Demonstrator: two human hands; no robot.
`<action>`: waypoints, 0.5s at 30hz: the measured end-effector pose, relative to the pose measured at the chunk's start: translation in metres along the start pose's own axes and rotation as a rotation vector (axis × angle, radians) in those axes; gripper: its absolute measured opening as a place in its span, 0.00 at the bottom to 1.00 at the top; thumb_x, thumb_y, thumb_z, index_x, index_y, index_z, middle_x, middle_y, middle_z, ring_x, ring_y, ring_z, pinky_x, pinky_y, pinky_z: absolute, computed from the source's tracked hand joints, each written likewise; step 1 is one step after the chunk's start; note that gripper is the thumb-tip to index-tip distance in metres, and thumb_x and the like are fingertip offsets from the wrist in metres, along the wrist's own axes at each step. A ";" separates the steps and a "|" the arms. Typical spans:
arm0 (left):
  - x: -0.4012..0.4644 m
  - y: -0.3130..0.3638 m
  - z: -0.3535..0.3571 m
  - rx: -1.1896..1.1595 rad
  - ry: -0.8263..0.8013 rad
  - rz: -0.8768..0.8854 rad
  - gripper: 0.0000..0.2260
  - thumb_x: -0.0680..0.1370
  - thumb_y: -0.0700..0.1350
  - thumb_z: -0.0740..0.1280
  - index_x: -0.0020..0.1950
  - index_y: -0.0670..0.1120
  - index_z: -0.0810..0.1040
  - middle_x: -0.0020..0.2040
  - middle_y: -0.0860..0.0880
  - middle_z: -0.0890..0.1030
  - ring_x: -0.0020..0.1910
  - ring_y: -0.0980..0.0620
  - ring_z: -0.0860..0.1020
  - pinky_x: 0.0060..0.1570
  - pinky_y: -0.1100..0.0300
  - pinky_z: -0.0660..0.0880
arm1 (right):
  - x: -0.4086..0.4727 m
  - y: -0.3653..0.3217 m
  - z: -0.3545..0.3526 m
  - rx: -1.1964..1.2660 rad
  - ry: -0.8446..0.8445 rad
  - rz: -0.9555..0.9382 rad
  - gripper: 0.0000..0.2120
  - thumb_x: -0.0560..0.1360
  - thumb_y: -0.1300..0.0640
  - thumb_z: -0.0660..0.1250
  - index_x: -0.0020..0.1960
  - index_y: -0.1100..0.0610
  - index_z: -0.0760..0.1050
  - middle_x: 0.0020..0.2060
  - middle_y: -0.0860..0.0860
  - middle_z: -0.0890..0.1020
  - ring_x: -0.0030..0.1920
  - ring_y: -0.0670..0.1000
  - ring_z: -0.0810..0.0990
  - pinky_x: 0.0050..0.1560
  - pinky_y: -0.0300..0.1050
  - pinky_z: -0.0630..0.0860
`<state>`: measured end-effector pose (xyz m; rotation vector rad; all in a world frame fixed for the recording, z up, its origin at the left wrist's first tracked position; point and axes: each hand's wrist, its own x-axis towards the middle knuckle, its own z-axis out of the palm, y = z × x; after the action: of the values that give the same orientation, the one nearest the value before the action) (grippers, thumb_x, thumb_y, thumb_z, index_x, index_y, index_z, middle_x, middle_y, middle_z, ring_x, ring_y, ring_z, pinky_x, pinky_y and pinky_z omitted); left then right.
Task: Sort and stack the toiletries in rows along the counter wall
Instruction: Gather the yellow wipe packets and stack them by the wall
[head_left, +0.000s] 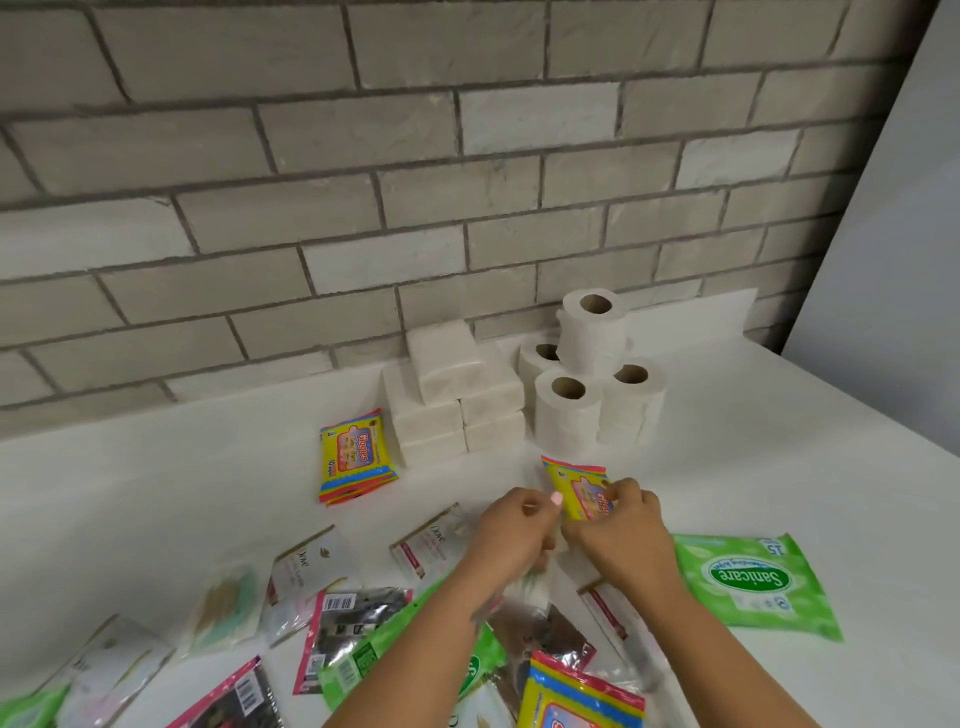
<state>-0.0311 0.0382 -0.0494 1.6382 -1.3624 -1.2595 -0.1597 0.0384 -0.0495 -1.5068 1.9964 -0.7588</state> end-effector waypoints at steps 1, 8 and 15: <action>-0.001 0.003 -0.002 -0.103 -0.032 -0.036 0.13 0.78 0.57 0.62 0.49 0.48 0.77 0.44 0.45 0.82 0.35 0.50 0.79 0.35 0.55 0.79 | -0.002 -0.004 0.001 0.024 0.016 -0.030 0.28 0.63 0.47 0.73 0.58 0.57 0.67 0.53 0.52 0.69 0.52 0.57 0.75 0.47 0.45 0.69; 0.004 0.004 -0.031 -0.215 0.060 0.011 0.13 0.65 0.55 0.69 0.44 0.50 0.82 0.46 0.45 0.85 0.46 0.45 0.84 0.52 0.45 0.79 | -0.024 -0.036 0.028 0.012 0.160 -0.397 0.28 0.58 0.51 0.73 0.55 0.58 0.72 0.50 0.54 0.74 0.47 0.59 0.75 0.46 0.51 0.74; -0.004 -0.015 -0.100 -0.177 0.199 0.049 0.10 0.69 0.51 0.70 0.47 0.50 0.79 0.47 0.43 0.84 0.45 0.40 0.83 0.47 0.39 0.79 | -0.045 -0.072 0.052 -0.035 0.103 -0.765 0.29 0.58 0.44 0.65 0.59 0.48 0.67 0.61 0.54 0.73 0.55 0.57 0.73 0.50 0.51 0.75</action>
<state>0.0683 0.0361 -0.0294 1.5528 -1.1302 -1.1225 -0.0642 0.0591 -0.0325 -2.3215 1.4667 -1.1065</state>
